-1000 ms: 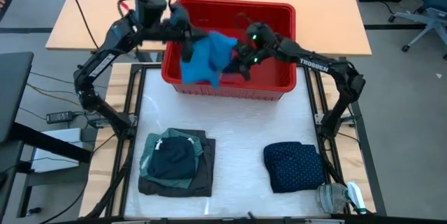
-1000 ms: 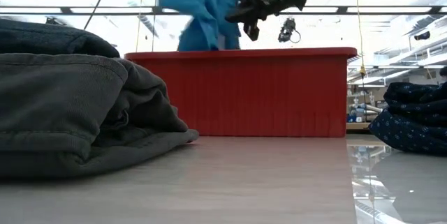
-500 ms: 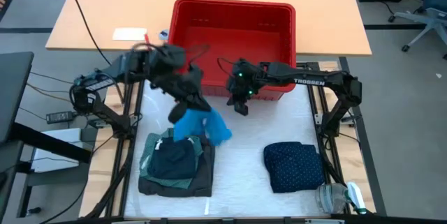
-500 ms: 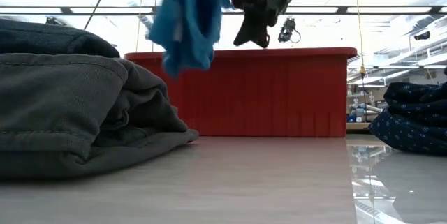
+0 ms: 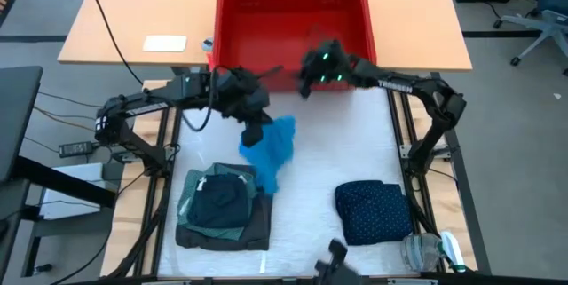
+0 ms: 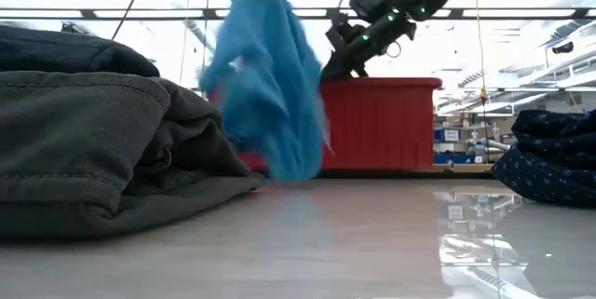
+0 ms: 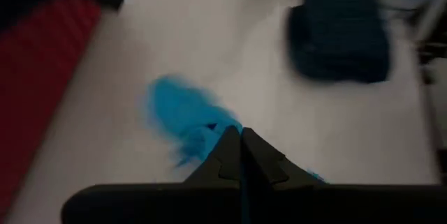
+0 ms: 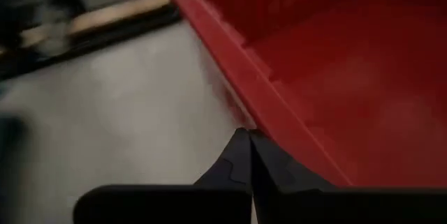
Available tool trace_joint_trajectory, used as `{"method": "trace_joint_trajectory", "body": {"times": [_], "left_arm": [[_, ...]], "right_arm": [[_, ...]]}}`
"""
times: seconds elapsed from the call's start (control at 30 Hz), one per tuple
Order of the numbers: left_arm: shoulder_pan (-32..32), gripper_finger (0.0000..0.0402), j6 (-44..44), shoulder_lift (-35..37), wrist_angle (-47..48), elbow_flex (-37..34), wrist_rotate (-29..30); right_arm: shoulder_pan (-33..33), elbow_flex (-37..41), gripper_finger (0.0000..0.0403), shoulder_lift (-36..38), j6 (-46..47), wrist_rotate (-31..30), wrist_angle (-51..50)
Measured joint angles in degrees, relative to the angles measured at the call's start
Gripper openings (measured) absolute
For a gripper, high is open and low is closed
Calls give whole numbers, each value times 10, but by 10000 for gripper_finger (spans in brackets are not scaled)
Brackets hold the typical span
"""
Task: Fold laundry
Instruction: Remove the light blue shorts from the red bin
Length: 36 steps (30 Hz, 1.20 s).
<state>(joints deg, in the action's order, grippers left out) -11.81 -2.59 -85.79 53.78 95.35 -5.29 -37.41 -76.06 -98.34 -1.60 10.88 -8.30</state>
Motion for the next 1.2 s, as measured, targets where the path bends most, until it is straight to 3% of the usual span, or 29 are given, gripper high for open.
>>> {"method": "trace_joint_trajectory", "body": {"times": [0.2,0.37,0.5,0.63,0.77,0.9,1.0,1.2], "left_arm": [[-94,0,52,0,-11,-31,-7],[-144,0,66,-3,-85,-32,-80],[-147,0,56,-14,-180,-32,-133],[-135,0,31,-36,-246,-32,-144],[-115,0,12,-57,-263,-32,-146],[-86,0,-5,-72,-255,-32,-154],[-64,0,-7,-88,-249,-32,-151],[-59,0,-25,-153,-234,-32,-26]], "right_arm": [[-55,-24,14,2,32,77,-27],[-56,-33,67,5,71,164,-110],[-49,-34,109,15,87,166,-182],[-47,-33,126,52,94,142,-269],[-43,-31,126,111,87,106,-311],[-41,-31,126,177,66,109,-329],[-36,-32,126,210,61,123,-360],[-23,-32,126,240,59,121,-424]]}}
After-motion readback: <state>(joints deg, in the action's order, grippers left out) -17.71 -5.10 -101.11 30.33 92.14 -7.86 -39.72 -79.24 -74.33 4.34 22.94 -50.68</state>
